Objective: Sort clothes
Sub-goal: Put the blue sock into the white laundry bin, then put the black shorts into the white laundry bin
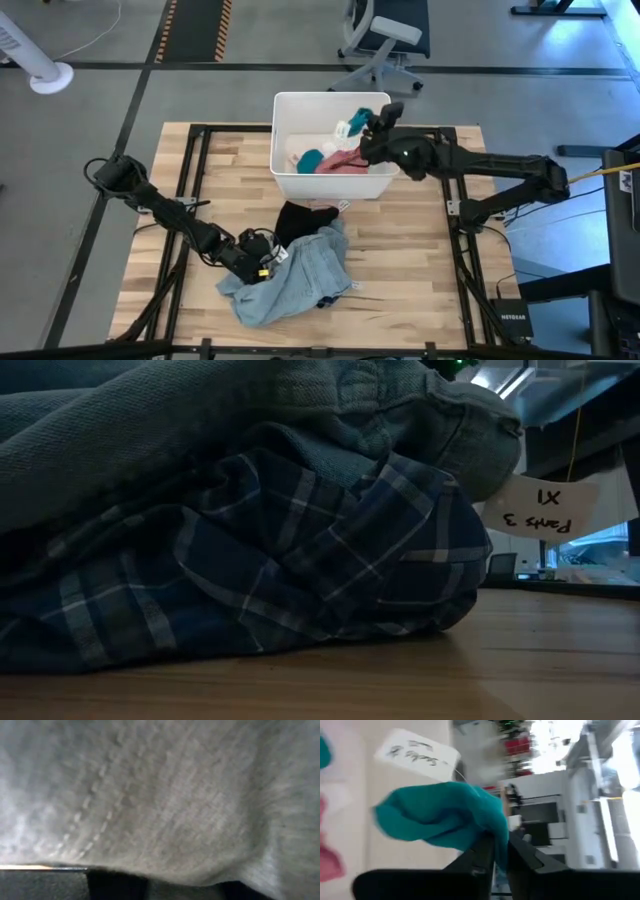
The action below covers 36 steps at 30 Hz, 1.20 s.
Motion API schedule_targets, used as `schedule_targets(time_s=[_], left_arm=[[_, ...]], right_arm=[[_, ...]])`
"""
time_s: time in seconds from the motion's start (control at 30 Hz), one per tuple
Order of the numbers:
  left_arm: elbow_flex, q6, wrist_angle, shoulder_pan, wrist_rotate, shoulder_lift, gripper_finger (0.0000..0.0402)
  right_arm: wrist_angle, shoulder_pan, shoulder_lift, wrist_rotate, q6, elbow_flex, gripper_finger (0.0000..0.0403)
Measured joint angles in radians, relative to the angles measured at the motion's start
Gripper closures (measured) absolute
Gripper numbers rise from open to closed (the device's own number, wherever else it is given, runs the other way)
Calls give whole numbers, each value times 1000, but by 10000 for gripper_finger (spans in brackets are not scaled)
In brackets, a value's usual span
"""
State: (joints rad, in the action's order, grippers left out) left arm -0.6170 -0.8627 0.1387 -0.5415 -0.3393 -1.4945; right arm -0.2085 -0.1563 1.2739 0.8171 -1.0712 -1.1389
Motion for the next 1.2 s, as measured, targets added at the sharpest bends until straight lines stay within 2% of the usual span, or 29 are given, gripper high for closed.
schedule_targets(time_s=[0.13,0.2,0.33,0.43,0.53,0.73,0.8,1.0,1.2], left_arm=[[0,0,0,0,0,0,208],[0,0,0,0,0,0,208],[0,0,-1,0,1,0,208],[0,-2,0,0,1,0,208],[0,-2,-1,1,1,0,208],[0,0,-1,1,-4,0,208],[0,0,-2,1,-5,0,208],[0,-1,-17,1,-12,-1,208],[0,2,-18,1,-13,-1,208]], right_arm=[[-119,-35,0,-155,134,0,296],[-157,-41,0,-199,192,1,262],[-205,-39,-2,-200,204,1,205],[-293,-21,-2,-200,229,-16,180],[-389,-8,-2,-235,274,-55,171],[-412,85,6,-503,332,-57,169],[-396,134,25,-554,331,-57,169],[-349,285,118,-540,279,-56,169],[-325,355,254,-528,272,-56,169]])
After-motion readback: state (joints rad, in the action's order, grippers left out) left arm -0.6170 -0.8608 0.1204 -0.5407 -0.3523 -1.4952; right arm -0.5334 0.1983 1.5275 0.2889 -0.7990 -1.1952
